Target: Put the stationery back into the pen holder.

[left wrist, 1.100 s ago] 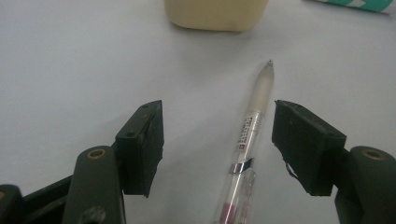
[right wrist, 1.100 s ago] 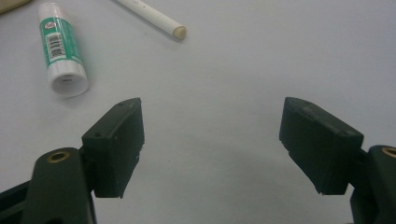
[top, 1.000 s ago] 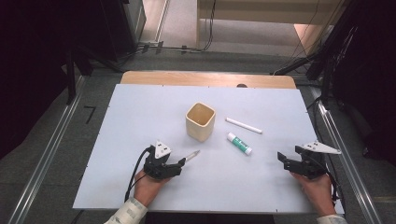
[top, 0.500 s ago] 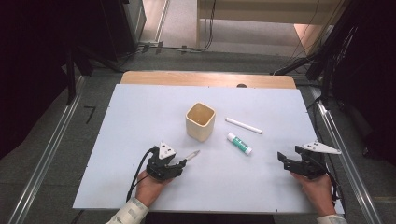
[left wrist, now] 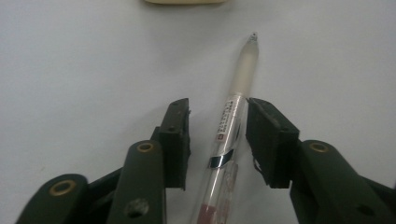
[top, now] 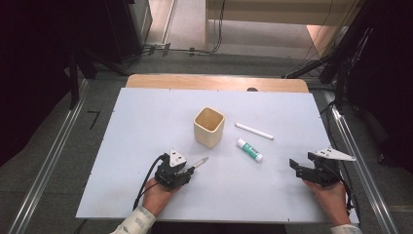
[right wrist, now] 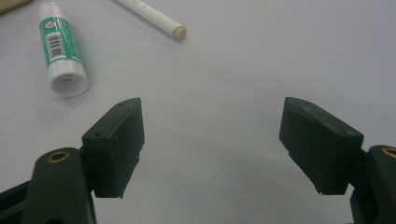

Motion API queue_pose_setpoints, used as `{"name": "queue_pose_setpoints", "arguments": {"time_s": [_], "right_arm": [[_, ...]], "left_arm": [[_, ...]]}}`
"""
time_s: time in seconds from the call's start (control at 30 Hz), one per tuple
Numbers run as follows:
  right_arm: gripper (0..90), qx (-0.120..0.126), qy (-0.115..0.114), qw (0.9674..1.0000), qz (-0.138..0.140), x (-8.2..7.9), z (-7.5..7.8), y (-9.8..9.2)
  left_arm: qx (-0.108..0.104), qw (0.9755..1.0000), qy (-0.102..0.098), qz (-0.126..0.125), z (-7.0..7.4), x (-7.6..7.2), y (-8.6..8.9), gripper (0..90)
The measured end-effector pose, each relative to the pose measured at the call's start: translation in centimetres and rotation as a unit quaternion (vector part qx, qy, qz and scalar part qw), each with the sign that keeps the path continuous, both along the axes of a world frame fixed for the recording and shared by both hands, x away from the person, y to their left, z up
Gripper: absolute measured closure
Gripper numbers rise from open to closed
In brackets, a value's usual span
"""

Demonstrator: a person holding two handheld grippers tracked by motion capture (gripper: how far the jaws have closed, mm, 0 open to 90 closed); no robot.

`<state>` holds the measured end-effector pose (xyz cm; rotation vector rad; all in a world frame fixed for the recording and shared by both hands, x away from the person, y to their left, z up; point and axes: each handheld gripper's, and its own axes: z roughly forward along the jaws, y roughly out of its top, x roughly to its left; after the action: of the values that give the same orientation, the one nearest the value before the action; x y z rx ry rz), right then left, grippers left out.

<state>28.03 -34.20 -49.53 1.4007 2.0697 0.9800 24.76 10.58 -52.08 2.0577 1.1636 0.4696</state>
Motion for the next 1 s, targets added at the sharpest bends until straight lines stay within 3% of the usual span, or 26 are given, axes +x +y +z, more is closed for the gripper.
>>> {"name": "queue_pose_setpoints", "arguments": {"time_s": [0.13,0.47,0.63,0.83,1.0], "right_arm": [[20.7,0.000,0.001,1.0000,-0.001,0.01,0.00,0.00],[20.7,-0.001,0.001,1.0000,0.000,0.01,0.01,0.07],[20.7,-0.001,0.000,1.0000,0.002,0.02,-0.01,0.09],[20.7,-0.002,0.000,1.0000,0.001,-0.01,0.02,0.09],[20.8,0.000,-0.002,1.0000,0.001,-0.06,0.07,-0.01]], "left_arm": [[0.005,1.0000,-0.004,0.003,-0.06,-0.06,-0.10,63.3],[0.013,0.9999,-0.011,0.002,-0.15,-0.43,-0.63,79.3],[0.004,1.0000,-0.005,0.002,-0.16,-0.34,-0.44,80.4],[0.004,1.0000,-0.007,0.001,-0.15,-0.38,-0.44,80.9],[-0.008,0.9998,-0.015,0.006,0.10,-0.36,-0.23,81.0]]}}
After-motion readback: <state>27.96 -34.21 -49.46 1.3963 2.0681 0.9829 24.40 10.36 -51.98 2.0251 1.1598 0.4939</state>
